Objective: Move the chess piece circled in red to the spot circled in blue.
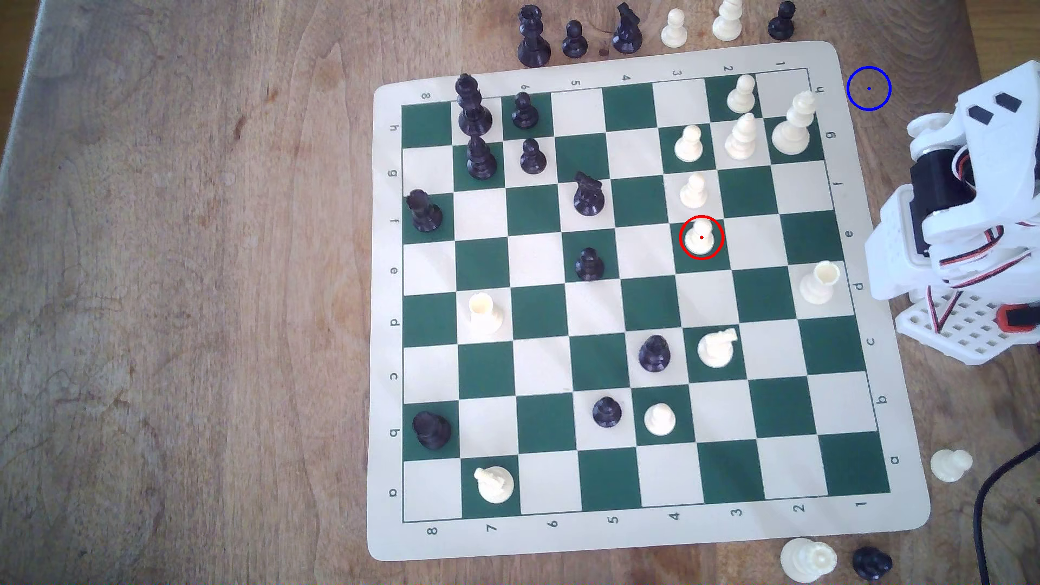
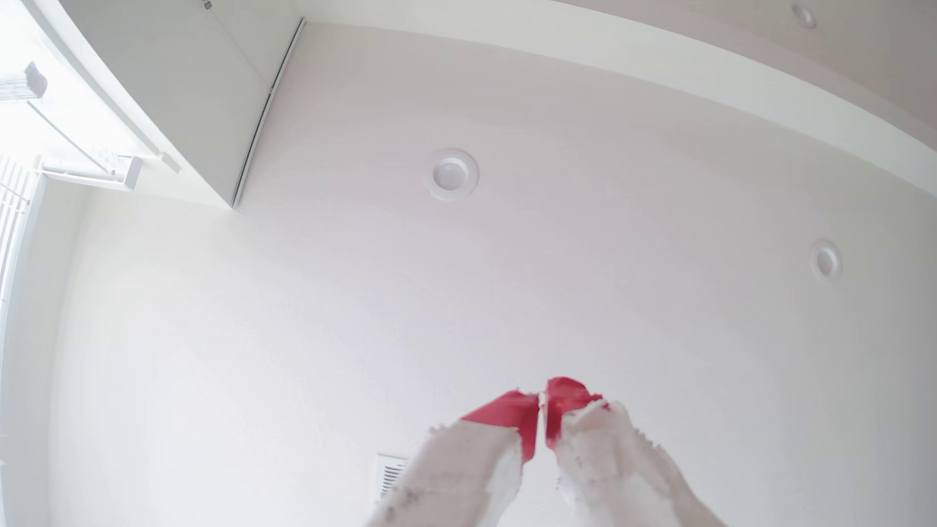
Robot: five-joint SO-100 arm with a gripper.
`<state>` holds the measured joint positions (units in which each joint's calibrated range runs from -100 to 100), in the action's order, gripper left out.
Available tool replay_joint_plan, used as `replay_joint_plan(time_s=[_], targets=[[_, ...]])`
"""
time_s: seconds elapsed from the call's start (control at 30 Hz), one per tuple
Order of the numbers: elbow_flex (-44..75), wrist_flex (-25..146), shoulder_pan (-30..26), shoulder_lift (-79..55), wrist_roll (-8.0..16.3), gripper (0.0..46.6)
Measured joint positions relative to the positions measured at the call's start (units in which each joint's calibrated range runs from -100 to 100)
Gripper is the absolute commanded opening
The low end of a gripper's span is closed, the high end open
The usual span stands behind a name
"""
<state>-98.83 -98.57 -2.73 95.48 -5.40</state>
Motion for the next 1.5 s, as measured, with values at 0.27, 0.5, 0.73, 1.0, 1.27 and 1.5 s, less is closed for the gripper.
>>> replay_joint_plan(time_s=[0.27, 0.5, 0.73, 1.0, 1.27, 1.5], targets=[[0.0, 11.31, 0.15, 0.0, 0.0, 0.2], [1.99, 47.49, 0.88, 0.0, 0.05, 0.2], [9.22, 84.7, 3.98, -0.34, 0.05, 0.2], [18.44, 122.95, 7.82, -1.68, 0.05, 7.4], [27.75, 157.37, 8.63, -12.4, 4.54, 15.7], [37.6, 170.92, 10.69, -29.41, 10.06, 20.3]])
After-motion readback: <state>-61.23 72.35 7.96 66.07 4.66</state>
